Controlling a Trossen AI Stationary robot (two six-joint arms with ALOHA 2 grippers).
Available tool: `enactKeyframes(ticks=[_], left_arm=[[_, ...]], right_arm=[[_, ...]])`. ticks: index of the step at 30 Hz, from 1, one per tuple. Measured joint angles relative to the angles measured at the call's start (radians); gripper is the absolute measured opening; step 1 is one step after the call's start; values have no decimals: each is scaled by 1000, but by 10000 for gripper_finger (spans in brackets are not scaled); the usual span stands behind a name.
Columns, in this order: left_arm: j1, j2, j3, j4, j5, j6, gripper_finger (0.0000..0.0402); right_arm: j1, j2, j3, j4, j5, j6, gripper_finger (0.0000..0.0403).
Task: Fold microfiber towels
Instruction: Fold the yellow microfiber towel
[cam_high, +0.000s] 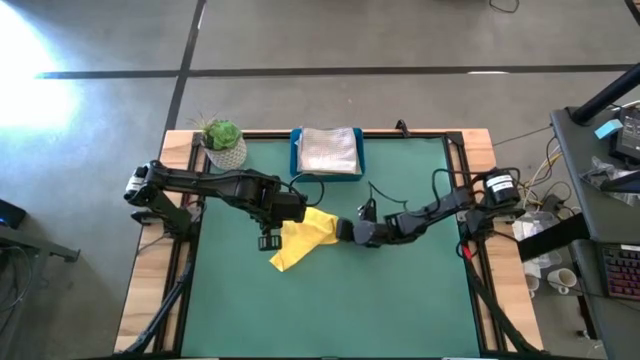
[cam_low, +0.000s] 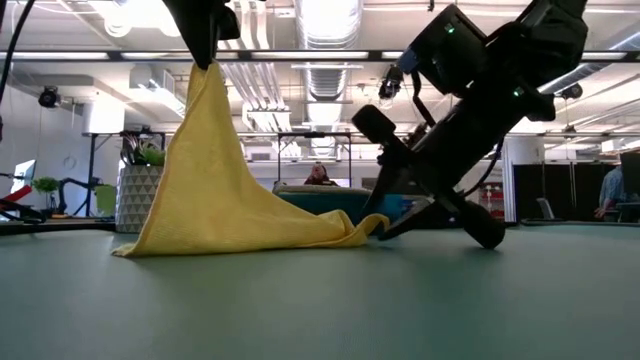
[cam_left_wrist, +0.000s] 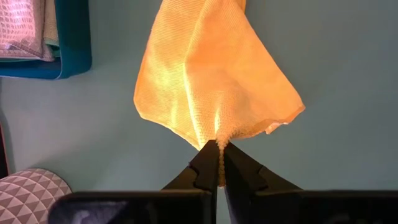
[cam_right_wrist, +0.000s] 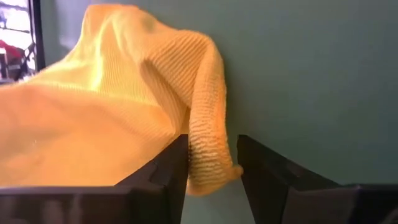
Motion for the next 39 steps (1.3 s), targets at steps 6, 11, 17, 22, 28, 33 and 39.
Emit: enactKeyframes(ticks=[6, 11, 17, 22, 28, 33, 39], left_arm=[[0, 0, -1, 0, 0, 2, 0], [0, 0, -7, 0, 0, 77, 24], [0, 0, -15, -24, 0, 68, 77], [2, 0, -16, -131, 0, 34, 111], [26, 0, -70, -26, 0, 49, 116], [89, 0, -179, 174, 0, 69, 116], [182, 0, -287, 458, 3, 70, 116]], right_arm=[[-3, -3, 9, -4, 0, -70, 73], [-3, -3, 10, -1, -1, -118, 14], [-7, -15, 8, -12, -14, -244, 9], [-5, -84, 8, -133, -113, -369, 9], [2, -232, 8, -395, -170, -535, 8], [4, -351, 8, -545, -187, -626, 8], [6, -418, 8, -648, -201, -672, 8]])
